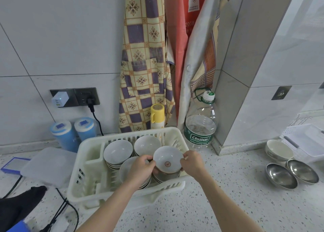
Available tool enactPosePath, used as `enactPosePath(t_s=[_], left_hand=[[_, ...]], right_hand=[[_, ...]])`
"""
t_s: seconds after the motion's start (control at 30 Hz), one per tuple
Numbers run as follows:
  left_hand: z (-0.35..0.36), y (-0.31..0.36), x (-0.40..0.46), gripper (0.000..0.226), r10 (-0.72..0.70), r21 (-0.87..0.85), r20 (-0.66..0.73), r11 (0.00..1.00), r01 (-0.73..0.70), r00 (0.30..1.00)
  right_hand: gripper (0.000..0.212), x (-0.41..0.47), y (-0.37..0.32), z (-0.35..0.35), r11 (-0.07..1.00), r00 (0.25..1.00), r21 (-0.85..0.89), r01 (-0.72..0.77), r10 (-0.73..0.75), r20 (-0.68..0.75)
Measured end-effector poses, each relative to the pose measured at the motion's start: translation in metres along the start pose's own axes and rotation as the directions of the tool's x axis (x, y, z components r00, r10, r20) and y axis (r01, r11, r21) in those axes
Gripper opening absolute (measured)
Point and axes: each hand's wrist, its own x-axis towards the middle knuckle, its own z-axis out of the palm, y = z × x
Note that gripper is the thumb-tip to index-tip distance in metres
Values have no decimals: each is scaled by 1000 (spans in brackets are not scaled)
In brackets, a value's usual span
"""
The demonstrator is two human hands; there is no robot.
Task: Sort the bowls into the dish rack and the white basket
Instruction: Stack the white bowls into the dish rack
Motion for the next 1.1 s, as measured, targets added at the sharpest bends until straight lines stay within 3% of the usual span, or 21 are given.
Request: enactPosePath(t_s=[0.23,0.47,0.67,0.93,1.1], left_hand=[[2,4,-2,7,-69,39,136,997,64,988],[4,3,-2,11,-69,116,161,992,51,984],[5,2,-4,8,-95,144,182,987,70,979],[5,-1,-7,33,-126,194,218,977,84,968],[6,5,-11,6,-139,170,249,981,98,958]], right_hand=[[33,1,3,4,994,999,-111,1,4,44],[37,3,5,8,982,997,-187,15,-1,74],[38,4,7,11,988,995,-151,18,-3,100],[31,7,9,8,988,995,-150,29,-13,102],[21,5,11,8,986,994,-161,50,-33,106]])
